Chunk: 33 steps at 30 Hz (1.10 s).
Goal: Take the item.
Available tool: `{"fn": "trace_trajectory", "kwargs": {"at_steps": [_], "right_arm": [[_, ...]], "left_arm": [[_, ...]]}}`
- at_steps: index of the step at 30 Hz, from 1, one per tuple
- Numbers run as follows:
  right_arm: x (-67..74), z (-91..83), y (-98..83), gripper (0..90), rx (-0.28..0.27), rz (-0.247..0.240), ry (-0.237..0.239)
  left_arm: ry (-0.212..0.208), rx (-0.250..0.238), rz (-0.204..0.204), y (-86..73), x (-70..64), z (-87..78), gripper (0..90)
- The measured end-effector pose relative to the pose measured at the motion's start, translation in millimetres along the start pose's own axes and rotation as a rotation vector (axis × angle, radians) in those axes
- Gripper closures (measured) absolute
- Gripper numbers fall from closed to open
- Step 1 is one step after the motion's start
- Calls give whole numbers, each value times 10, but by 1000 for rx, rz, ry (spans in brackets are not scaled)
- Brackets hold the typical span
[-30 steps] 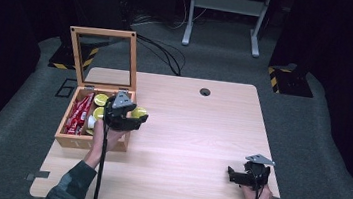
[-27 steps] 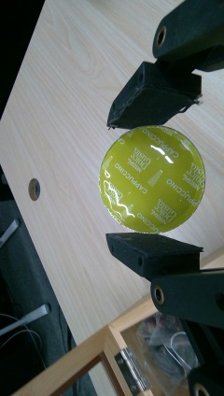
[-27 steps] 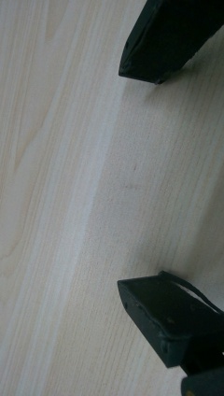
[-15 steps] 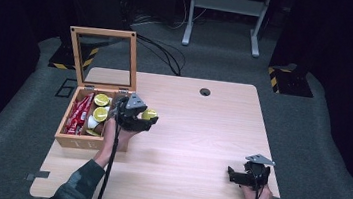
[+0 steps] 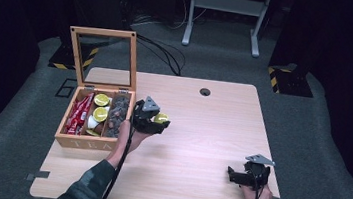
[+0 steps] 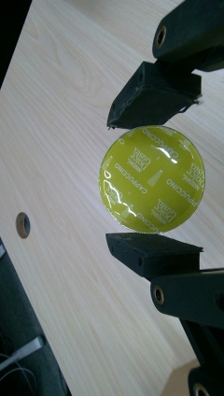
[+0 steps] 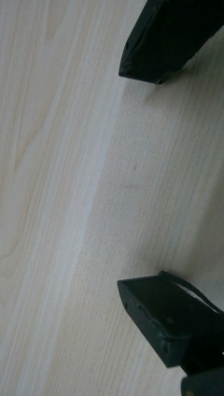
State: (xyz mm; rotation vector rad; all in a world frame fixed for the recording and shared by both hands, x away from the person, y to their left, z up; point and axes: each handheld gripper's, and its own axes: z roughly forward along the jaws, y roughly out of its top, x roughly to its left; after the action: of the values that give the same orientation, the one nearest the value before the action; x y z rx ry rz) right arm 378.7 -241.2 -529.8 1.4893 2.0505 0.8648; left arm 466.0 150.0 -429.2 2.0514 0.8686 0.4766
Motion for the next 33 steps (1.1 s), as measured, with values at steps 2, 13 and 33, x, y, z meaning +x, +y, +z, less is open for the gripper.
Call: {"fn": "trace_trajectory", "kwargs": {"at_steps": [2,13,33], "right_arm": [[-1,0,0,3,0,0,1],[0,0,0,3,0,1,1],[0,-1,0,6,-1,-1,2]], "left_arm": [[-10,15,-1,-7,-14,77,379],[-44,72,7,-65,-138,425,379],[-66,137,13,-158,-246,818,379]]}}
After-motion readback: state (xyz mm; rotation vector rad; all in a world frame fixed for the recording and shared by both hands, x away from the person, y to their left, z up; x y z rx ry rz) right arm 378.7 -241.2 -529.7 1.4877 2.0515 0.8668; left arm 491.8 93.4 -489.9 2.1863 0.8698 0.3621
